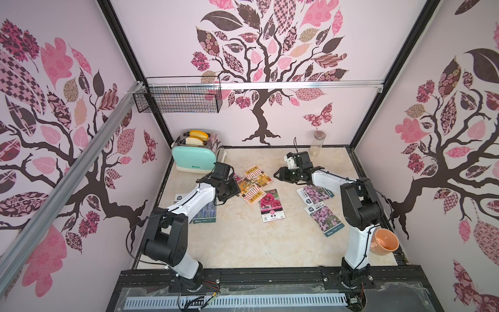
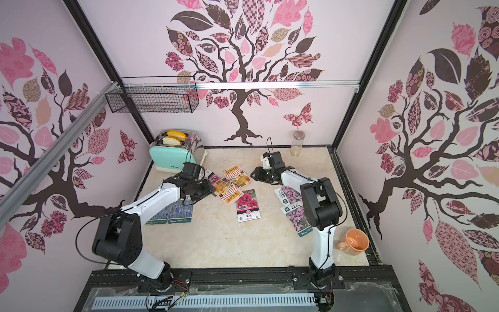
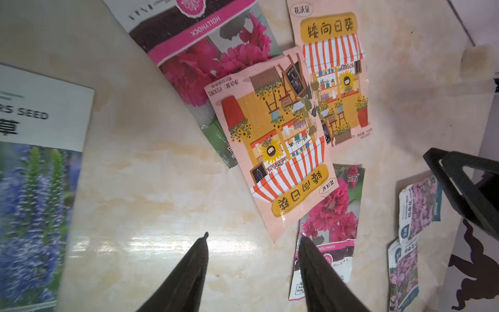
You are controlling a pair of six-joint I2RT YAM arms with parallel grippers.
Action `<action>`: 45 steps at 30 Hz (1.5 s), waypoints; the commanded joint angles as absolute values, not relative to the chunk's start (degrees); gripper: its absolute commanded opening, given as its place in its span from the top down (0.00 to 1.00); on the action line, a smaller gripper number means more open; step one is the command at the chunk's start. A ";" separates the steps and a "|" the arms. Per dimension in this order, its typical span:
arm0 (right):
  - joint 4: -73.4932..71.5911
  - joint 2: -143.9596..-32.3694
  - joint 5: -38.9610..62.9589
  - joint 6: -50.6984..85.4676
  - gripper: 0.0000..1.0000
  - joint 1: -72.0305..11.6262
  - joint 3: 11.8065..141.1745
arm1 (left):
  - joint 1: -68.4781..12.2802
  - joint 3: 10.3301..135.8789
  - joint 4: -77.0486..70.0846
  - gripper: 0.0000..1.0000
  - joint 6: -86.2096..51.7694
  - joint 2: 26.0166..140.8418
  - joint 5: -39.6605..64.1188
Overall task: Arrange the seed packets in a row
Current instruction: Pick up the seed packet from the center of the board.
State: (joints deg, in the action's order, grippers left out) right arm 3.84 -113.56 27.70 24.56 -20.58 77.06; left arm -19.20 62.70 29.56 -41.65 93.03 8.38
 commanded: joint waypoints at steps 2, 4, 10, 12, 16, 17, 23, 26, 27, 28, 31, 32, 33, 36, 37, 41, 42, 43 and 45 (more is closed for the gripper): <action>4.04 -114.33 34.12 22.51 0.52 -21.60 78.09 | -20.57 64.31 27.82 0.44 -43.34 95.10 5.45; 3.38 -114.82 35.53 22.80 0.52 -21.54 77.56 | -20.57 64.50 28.80 0.43 -43.06 95.45 4.29; 2.27 -117.57 38.06 22.34 0.52 -21.79 77.79 | -20.57 64.43 28.09 0.43 -43.59 98.75 4.07; 3.10 -118.45 38.50 21.89 0.52 -22.05 78.72 | -20.65 64.38 26.77 0.44 -43.73 99.79 4.68; 5.07 -119.86 37.58 20.93 0.52 -23.41 80.88 | -20.58 64.59 25.39 0.43 -43.06 101.07 4.24; 5.31 -120.19 37.30 20.83 0.52 -23.76 81.28 | -20.58 64.73 24.96 0.43 -42.90 101.44 4.23; 5.44 -121.92 36.57 20.94 0.51 -25.20 81.90 | -20.63 65.38 22.73 0.44 -42.50 103.45 5.15; 5.73 -122.76 35.75 20.84 0.52 -25.71 81.92 | -20.64 66.17 22.46 0.44 -42.41 105.58 5.67; 5.71 -122.91 35.72 20.83 0.52 -25.80 81.76 | -20.65 66.35 22.38 0.44 -42.58 106.35 5.76; 5.42 -122.89 35.51 20.99 0.52 -25.78 81.45 | -20.65 66.49 21.97 0.44 -42.66 107.12 6.03; 5.00 -123.17 34.37 20.94 0.52 -25.84 80.90 | -20.65 66.62 21.06 0.44 -42.90 108.90 6.70; 5.36 -123.55 33.95 20.79 0.52 -25.84 81.11 | -20.65 66.62 20.84 0.44 -42.96 109.38 7.00; 5.62 -123.81 33.91 20.58 0.52 -25.84 81.42 | -20.74 66.71 20.76 0.44 -43.00 109.82 7.21; 5.27 -124.80 34.79 20.82 0.52 -25.84 81.73 | -20.82 66.95 19.78 0.44 -43.35 111.13 8.12; 5.27 -125.10 35.13 20.96 0.52 -25.84 81.83 | -20.91 67.18 19.26 0.45 -43.33 111.63 8.59; 4.53 -125.19 36.02 21.27 0.52 -25.89 81.07 | -22.11 69.40 19.24 0.48 -43.24 114.08 9.14; 4.12 -125.22 36.38 21.43 0.52 -25.91 80.80 | -22.48 70.04 19.18 0.49 -43.24 114.70 9.28; 3.88 -125.16 36.39 21.68 0.53 -25.86 80.60 | -22.96 70.98 19.34 0.52 -43.13 115.59 9.63; 3.70 -124.90 35.81 21.71 0.53 -25.85 80.12 | -23.91 73.20 20.23 0.61 -43.08 117.40 10.04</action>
